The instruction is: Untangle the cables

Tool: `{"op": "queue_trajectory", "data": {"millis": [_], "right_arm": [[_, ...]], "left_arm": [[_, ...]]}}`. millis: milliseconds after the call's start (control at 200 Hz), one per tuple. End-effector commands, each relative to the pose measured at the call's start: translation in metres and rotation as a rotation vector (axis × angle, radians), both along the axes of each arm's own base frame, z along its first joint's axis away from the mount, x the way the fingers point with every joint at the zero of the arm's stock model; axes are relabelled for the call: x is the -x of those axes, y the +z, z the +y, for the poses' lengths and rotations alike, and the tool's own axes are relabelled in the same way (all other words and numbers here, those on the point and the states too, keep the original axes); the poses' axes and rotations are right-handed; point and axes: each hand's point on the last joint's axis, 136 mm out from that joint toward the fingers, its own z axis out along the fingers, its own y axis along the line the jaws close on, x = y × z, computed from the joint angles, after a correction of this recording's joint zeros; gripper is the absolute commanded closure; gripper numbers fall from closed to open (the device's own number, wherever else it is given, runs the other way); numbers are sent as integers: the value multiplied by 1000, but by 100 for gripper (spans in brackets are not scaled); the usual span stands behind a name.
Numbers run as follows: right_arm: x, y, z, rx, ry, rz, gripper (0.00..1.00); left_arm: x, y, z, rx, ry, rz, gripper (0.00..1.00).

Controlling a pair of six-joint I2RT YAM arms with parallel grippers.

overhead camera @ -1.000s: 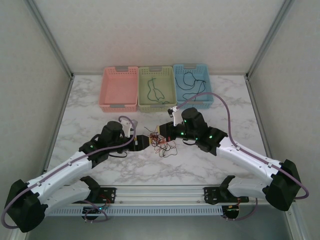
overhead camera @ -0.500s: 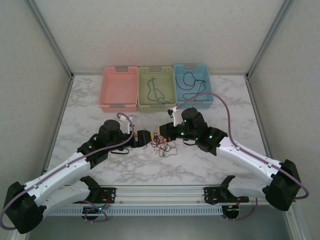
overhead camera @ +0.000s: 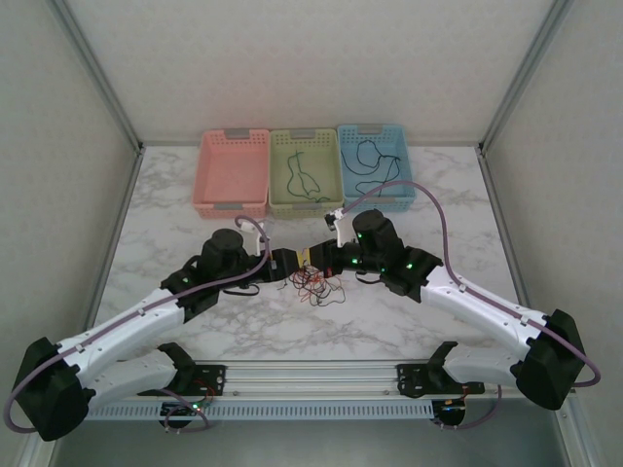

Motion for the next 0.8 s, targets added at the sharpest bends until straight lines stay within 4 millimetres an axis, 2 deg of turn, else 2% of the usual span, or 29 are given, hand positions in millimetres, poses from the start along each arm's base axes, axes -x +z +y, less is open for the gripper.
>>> {"op": "queue_trajectory", "data": {"millis": [0, 380, 466, 566, 636, 711, 796], "right_arm": [[2, 3, 0, -19, 16, 3, 100], [1, 4, -7, 3, -7, -22, 100], [0, 4, -12, 22, -24, -39, 100], [-7, 0, -22, 62, -66, -61, 100], [-17, -6, -35, 100, -119, -71, 100], [-31, -16, -59, 152, -207, -61, 100], [-58, -34, -111, 251, -402, -32, 100]], "left_arm": [[-4, 17, -5, 27, 8, -39, 57], [0, 13, -1, -25, 10, -45, 100], [-3, 11, 8, -77, 44, -50, 100], [-4, 3, 29, -210, 101, -45, 100], [-6, 7, 48, -286, 153, -63, 100], [-5, 15, 74, -378, 203, -89, 100], [-1, 30, 108, -463, 286, -125, 100]]}}
